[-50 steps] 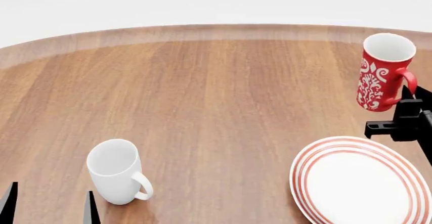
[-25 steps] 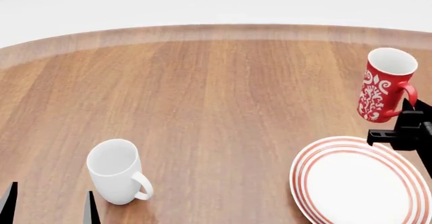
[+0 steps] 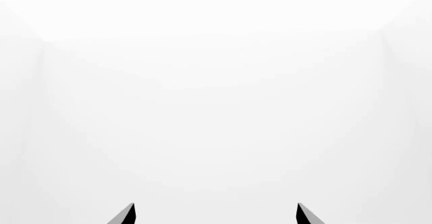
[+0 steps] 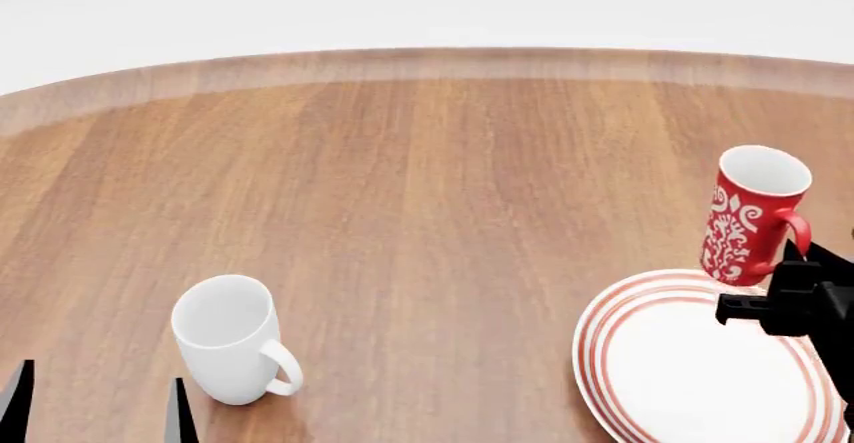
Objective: Pick up the red mug and put it on the plate
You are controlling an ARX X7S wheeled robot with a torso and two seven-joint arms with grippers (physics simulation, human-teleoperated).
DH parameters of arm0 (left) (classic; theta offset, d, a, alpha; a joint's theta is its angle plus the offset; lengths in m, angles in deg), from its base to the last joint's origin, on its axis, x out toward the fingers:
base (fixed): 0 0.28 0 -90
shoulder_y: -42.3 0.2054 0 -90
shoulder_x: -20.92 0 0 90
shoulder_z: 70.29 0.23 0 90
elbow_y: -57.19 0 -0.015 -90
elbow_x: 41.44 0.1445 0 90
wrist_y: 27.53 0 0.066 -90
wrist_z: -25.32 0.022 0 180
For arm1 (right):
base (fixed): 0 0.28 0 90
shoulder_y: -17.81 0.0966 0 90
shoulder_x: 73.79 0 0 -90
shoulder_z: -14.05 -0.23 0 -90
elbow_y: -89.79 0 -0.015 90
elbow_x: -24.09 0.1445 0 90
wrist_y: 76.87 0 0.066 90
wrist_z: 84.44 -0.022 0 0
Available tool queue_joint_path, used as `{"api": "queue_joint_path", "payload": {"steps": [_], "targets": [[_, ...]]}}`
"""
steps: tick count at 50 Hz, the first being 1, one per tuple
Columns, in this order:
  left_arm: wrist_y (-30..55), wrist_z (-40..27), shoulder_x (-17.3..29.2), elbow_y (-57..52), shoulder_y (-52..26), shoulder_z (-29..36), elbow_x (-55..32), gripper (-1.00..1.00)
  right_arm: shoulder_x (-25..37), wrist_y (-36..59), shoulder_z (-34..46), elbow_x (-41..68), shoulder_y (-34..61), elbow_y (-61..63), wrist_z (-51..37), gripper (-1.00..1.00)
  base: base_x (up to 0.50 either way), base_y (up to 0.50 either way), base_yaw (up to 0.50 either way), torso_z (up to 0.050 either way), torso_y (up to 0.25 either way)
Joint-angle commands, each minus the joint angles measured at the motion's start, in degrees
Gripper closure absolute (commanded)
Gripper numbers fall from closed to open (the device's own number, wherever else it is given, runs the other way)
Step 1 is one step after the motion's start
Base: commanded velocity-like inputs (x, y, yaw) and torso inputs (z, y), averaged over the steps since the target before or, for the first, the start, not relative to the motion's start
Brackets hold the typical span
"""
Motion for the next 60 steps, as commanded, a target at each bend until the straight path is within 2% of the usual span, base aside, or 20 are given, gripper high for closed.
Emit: {"api": "queue_joint_path", "payload": {"steps": [1, 21, 37, 47, 60], "targets": [[-0.12, -0.75, 0.27, 0.05, -0.21, 0.53, 0.18, -1.0, -1.02, -0.82, -7.97, -6.83, -0.68, -1.63, 1.09, 1.0, 0.0, 0.0, 0.0, 0.0, 0.0], [-0.58, -2.08, 0.93, 0.02, -0.72, 2.16, -0.5, -1.0, -1.79, 0.3, -22.45, -19.29, -3.26, -1.65, 1.96, 1.0, 0.0, 0.0, 0.0, 0.0, 0.0], [-0.68, -5.71, 2.55, -0.19, -1.93, 5.58, -0.27, -1.0, -2.29, 0.15, -27.1, -24.43, -3.76, -1.65, 2.28, 1.0, 0.0, 0.0, 0.0, 0.0, 0.0], [-0.72, -10.17, 4.54, -0.42, -3.67, 9.97, 0.41, -1.0, -2.72, -0.39, -27.51, -25.82, -4.03, -1.65, 2.17, 1.0, 0.0, 0.0, 0.0, 0.0, 0.001], [-0.73, -21.29, 8.61, -0.46, -8.6, 21.2, 1.17, -1.0, -2.96, -0.74, -27.97, -26.2, -4.11, -1.65, 2.57, 1.0, 0.0, 0.0, 0.0, 0.0, 0.0]]}}
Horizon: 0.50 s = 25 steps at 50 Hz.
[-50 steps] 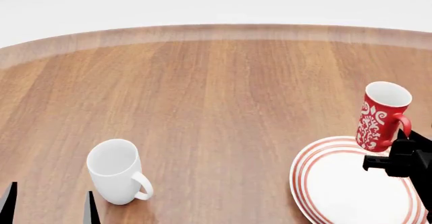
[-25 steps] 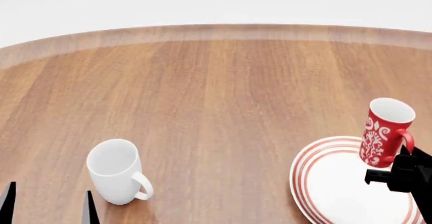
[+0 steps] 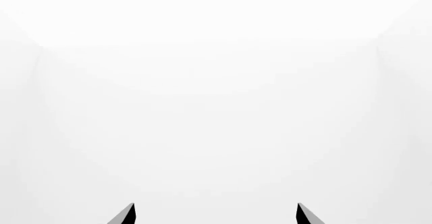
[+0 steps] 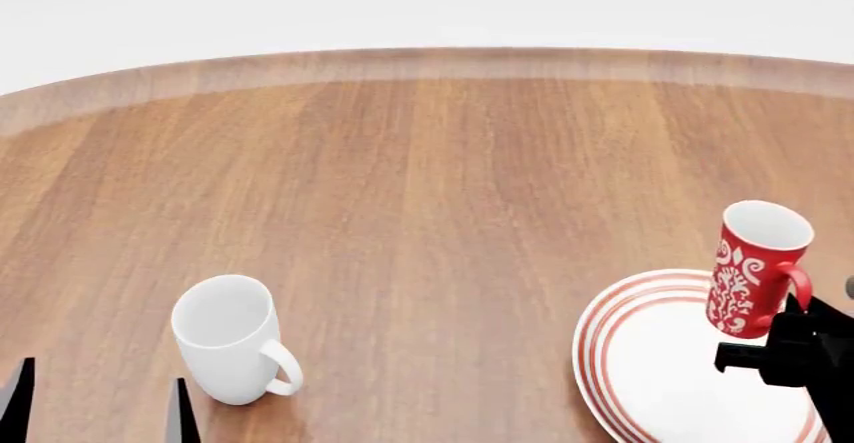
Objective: Pick up the red mug and put it on the plate
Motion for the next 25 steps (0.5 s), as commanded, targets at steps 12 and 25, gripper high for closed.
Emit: {"api": "queue_joint_path", "payload": {"steps": [12, 25], "targets": [[-0.02, -15.26, 5.04, 0.0, -7.38, 16.11, 0.4, -1.0, -0.25, -0.87, -1.47, -0.78, 0.09, 0.03, 0.57, 1.0, 0.0, 0.0, 0.0, 0.0, -0.096], [-0.04, -26.63, 7.35, -0.46, -13.79, 28.57, 0.7, -1.0, -0.16, -1.29, -1.78, -0.77, 0.08, 0.03, 1.01, 1.0, 0.0, 0.0, 0.0, 0.0, -0.176]]}}
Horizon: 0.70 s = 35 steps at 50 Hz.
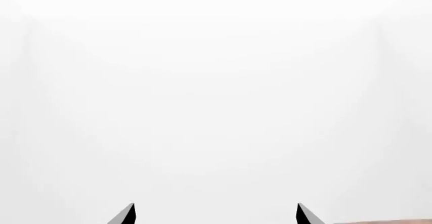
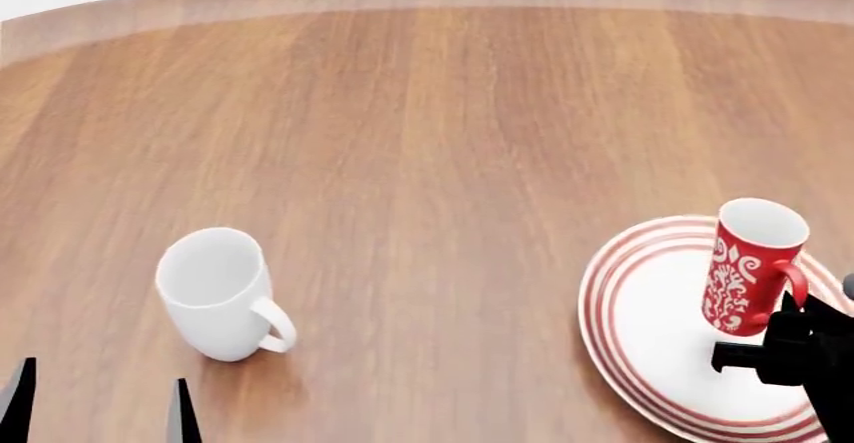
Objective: Pick up the red mug and put it on the plate
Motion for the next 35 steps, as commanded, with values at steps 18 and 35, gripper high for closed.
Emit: {"api": "queue_joint_path", "payload": {"steps": [18, 35], "targets": [[-0.02, -26.14, 2.88, -0.27, -16.0, 29.95, 1.02, -1.0, -0.37, -3.53, -2.63, 0.41, -0.27, 0.03, 1.81, 1.0, 0.0, 0.0, 0.0, 0.0, -0.01], [-0.02, -26.1, 2.85, -0.14, -16.02, 29.97, 1.09, -1.0, -1.51, -4.32, -2.52, 0.04, -2.02, 0.03, 1.44, 1.0, 0.0, 0.0, 0.0, 0.0, 0.0]]}}
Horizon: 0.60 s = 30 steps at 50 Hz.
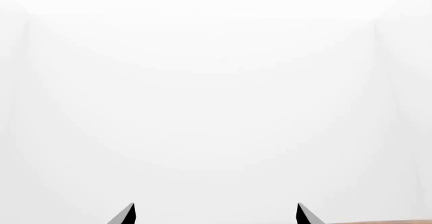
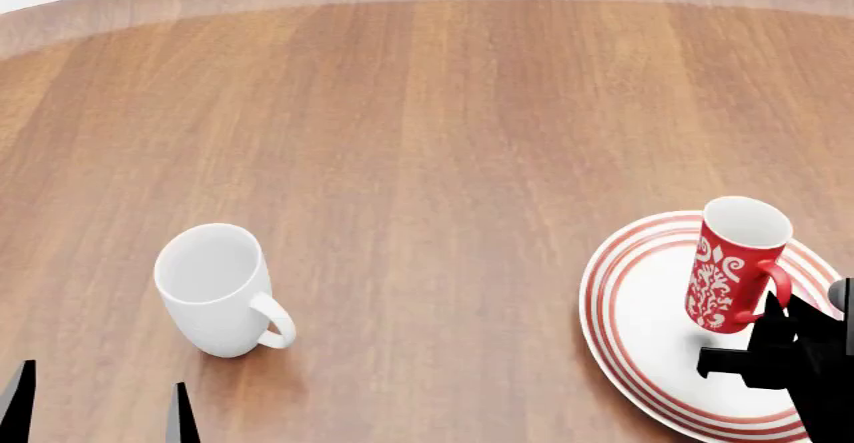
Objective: Pick up the red mug and put it on the plate
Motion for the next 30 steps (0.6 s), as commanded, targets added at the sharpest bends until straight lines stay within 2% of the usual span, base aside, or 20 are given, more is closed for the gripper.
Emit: {"api": "queue_joint_path", "payload": {"steps": [1, 30], "targets": [[0.0, -1.23, 0.08, 0.06, -0.81, 1.47, 0.19, -1.0, -0.31, -0.7, -0.95, 0.17, -0.61, 0.02, -0.04, 1.0, 0.0, 0.0, 0.0, 0.0, 0.0], [0.0, -1.24, 0.07, 0.07, -0.95, 1.68, 0.35, -1.0, -0.45, 0.01, -1.84, 0.0, -2.29, 0.02, -0.51, 1.0, 0.0, 0.0, 0.0, 0.0, 0.0]]}}
